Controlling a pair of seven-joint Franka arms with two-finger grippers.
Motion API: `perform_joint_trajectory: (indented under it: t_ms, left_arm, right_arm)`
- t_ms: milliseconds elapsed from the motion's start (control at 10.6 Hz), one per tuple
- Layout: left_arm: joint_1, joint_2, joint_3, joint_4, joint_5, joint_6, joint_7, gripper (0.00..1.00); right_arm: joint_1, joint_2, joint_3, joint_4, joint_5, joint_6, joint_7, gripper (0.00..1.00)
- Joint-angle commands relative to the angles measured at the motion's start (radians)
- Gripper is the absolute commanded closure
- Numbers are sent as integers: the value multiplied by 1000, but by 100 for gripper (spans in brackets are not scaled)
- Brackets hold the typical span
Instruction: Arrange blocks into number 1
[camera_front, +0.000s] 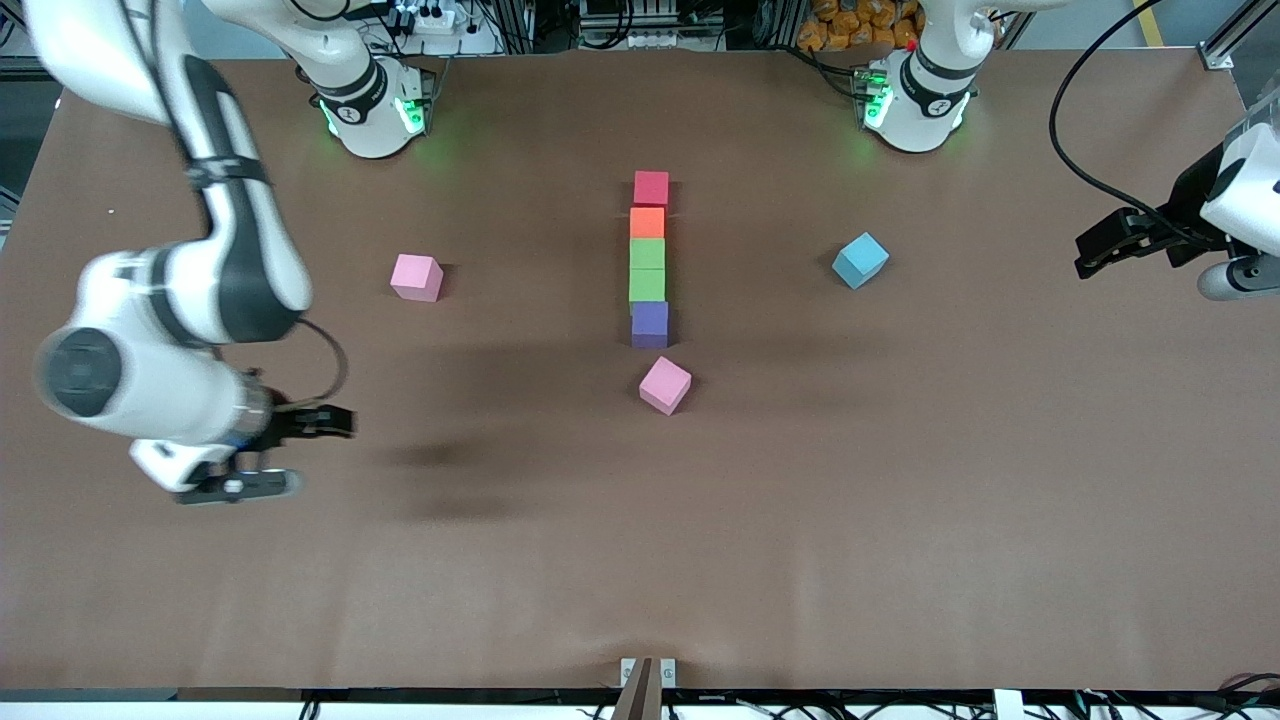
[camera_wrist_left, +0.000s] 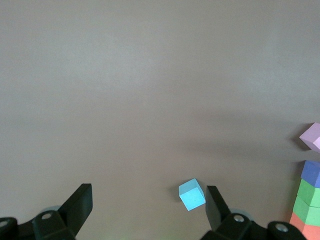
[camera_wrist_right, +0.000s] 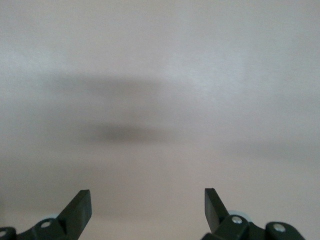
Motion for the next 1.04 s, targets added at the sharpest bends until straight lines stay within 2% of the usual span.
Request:
perform_joint_trajectory:
  t_ms: [0, 188, 377, 471, 659, 942]
  left_arm:
    - [-8, -5, 6, 15, -10, -30, 23, 0]
    - [-8, -5, 7, 41, -10, -41, 23, 0]
    - [-8, -5, 10, 46, -10, -45, 23, 0]
    - [-8, -5, 10, 46, -8, -45, 23, 0]
    - [-8, -7, 10, 46, -10, -48, 23, 0]
    - [-8, -7, 12, 46, -8, -48, 23, 0]
  right_arm:
    - [-2, -172, 27, -196, -55, 9, -10, 0]
    - [-2, -286, 30, -265, -60, 3, -10, 0]
    - [-3, -373, 24, -244, -55, -24, -22, 0]
    - [-13, -404, 20, -205, -46, -70, -44, 0]
    - [-31, -409, 18, -55, -26, -242, -49, 0]
    - [-36, -429, 4, 17, -26, -354, -47, 0]
